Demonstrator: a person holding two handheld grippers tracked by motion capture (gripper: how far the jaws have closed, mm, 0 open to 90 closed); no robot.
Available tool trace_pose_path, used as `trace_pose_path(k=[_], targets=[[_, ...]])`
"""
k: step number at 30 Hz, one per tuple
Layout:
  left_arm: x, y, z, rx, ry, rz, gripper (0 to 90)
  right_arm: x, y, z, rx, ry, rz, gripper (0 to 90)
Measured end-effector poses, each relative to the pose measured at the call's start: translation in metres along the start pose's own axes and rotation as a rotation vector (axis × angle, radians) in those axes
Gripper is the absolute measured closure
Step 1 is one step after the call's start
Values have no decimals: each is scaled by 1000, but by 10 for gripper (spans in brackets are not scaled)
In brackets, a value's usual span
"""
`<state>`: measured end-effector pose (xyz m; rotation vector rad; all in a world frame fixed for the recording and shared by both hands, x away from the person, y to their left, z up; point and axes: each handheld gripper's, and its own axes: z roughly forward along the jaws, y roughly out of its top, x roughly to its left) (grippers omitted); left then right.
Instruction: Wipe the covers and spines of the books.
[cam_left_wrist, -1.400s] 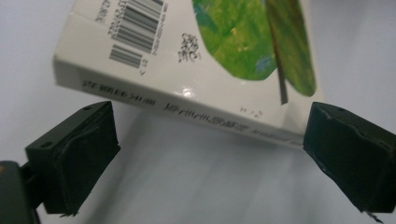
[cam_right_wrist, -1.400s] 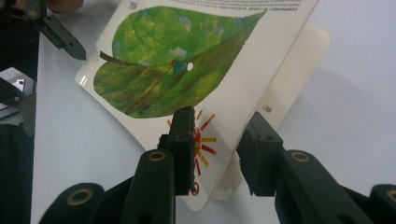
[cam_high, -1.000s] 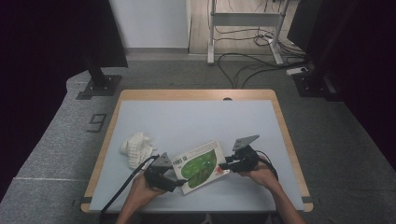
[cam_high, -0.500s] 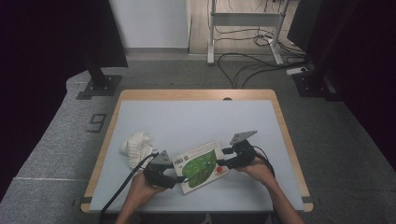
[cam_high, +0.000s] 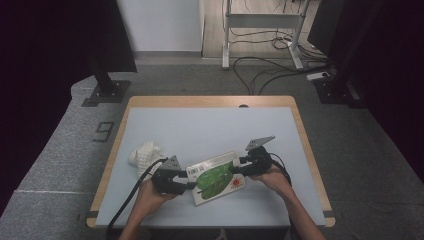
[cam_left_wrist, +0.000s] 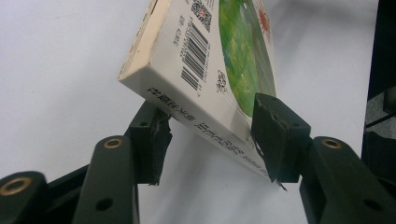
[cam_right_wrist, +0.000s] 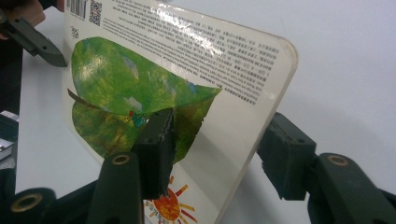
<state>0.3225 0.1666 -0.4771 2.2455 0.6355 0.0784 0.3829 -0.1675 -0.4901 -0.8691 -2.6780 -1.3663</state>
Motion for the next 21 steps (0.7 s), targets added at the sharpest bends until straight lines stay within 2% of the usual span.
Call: trace_pose_path(k=[8, 15, 21], targets=[[5, 10, -6, -5, 11, 3, 553, 1, 1, -10, -32, -16, -7, 556], [10, 17, -11, 16, 44, 27, 581, 3, 3, -12, -54, -24, -17, 585], [17, 21, -15, 3, 60, 20, 618, 6, 6, -13, -73, -36, -28, 612]])
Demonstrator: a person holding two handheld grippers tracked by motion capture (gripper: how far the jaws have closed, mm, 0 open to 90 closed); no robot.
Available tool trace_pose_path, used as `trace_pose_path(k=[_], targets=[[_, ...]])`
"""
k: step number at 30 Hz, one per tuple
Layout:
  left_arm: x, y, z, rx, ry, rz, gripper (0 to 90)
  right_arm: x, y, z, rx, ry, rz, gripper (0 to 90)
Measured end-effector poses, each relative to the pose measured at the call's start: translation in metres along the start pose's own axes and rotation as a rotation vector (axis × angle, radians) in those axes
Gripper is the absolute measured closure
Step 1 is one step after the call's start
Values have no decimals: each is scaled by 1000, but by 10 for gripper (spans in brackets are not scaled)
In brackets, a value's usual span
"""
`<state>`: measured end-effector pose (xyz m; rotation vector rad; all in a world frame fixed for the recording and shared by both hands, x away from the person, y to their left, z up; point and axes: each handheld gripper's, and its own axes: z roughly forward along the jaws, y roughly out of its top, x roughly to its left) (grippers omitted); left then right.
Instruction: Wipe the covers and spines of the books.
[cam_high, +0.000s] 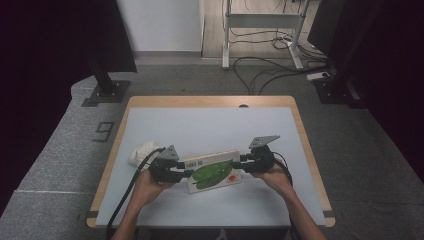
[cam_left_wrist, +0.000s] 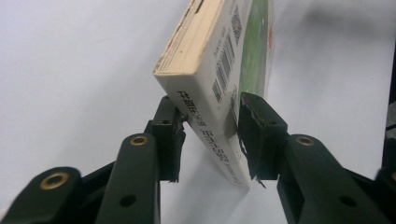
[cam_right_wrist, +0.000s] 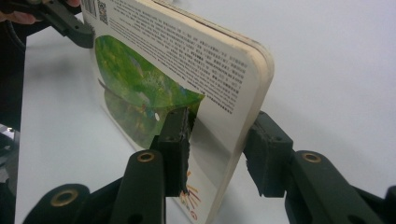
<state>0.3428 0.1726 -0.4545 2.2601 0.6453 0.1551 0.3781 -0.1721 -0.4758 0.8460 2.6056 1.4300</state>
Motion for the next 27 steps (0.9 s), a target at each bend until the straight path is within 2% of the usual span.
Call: trace_pose_path(k=[7, 14, 18, 27], targets=[[5, 7, -4, -1, 15, 13, 661, 2, 4, -2, -26, -16, -10, 631], [9, 15, -5, 19, 60, 36, 657, 6, 10, -1, -23, -52, -46, 630], [14, 18, -6, 14, 62, 41, 657, 5, 12, -1, -36, -65, -42, 631], [31, 27, -2, 13, 109, 69, 637, -1, 19, 7, -41, -101, -48, 635]])
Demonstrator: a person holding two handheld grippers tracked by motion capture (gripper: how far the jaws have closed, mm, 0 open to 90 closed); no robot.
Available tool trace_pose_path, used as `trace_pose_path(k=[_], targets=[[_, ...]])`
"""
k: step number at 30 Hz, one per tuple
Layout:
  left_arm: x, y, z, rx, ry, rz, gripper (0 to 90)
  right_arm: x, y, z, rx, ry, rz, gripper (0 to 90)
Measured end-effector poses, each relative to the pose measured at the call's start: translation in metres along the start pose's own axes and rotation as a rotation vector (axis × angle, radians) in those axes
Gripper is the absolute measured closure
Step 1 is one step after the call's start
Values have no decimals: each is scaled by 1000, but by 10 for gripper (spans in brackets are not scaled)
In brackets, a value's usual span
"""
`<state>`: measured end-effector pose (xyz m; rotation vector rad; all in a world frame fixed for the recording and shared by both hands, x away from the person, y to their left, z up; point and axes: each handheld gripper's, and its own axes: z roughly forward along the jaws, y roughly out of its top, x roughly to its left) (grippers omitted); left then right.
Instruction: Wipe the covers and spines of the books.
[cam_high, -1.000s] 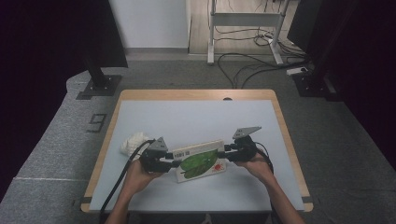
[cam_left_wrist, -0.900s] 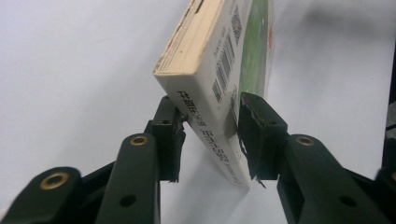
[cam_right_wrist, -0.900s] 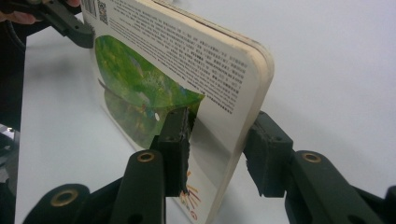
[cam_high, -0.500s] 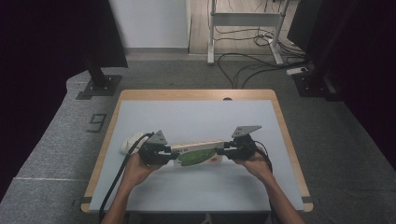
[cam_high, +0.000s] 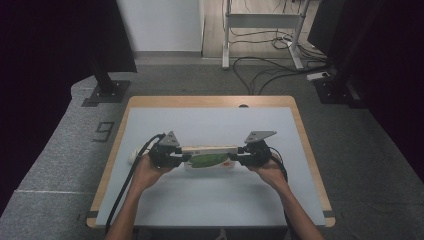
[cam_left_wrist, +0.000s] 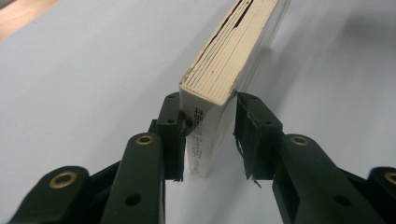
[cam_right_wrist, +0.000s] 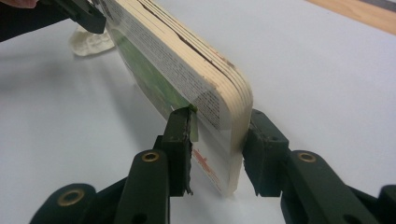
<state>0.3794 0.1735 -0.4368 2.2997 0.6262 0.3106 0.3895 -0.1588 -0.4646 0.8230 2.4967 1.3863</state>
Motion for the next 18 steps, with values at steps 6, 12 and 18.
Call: trace_pose_path(k=[6, 12, 18], targets=[[10, 3, 7, -3, 41, -2, 612, -3, 6, 6, -9, -31, -14, 642], [13, 1, 12, 2, 78, 0, 598, -6, 9, 10, -15, -37, -25, 645], [9, 0, 12, 6, 85, 10, 591, -5, 4, 10, -22, -31, -19, 642]])
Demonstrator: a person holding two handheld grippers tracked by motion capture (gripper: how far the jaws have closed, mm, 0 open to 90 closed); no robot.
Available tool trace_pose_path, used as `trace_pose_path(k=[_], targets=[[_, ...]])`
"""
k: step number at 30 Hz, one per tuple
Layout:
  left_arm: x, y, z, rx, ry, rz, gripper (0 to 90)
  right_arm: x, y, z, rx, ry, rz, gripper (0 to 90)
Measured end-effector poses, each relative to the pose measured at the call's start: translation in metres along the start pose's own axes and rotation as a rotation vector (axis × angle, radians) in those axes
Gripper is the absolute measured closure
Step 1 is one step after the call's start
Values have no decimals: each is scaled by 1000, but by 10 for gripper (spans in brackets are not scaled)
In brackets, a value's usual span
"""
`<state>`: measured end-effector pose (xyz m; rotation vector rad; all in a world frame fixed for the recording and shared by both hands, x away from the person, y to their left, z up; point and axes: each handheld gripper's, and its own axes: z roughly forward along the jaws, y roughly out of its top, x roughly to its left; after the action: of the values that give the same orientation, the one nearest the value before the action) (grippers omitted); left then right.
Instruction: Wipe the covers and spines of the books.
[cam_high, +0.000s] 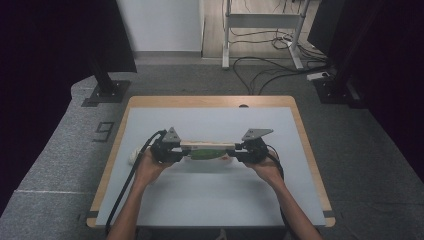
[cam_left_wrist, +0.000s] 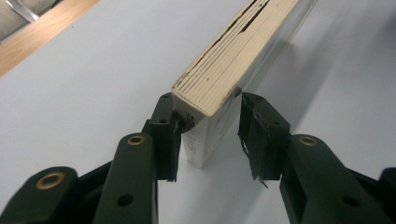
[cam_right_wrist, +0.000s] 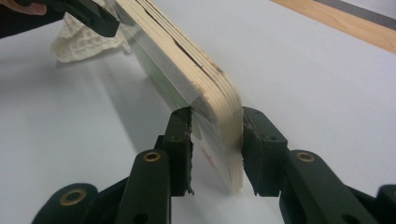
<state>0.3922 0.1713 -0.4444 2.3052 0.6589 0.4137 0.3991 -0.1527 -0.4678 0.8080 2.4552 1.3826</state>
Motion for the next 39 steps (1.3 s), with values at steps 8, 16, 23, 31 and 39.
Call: trace_pose_path(k=[8, 16, 23, 31, 39], targets=[[-8, -3, -5, 2, -14, -11, 557, 5, -2, -4, 7, 22, 15, 607], [-14, -14, -8, -40, -70, -76, 484, 15, -6, -7, 19, 42, 28, 522], [-24, -22, -7, -32, -73, -85, 374, 23, -14, -8, 39, 49, 32, 388], [-34, -33, -4, -25, -54, -119, 244, 31, -26, -7, 62, 47, 48, 299], [-45, -46, -1, -7, -45, -140, 181, 41, -39, -6, 77, 42, 35, 276]])
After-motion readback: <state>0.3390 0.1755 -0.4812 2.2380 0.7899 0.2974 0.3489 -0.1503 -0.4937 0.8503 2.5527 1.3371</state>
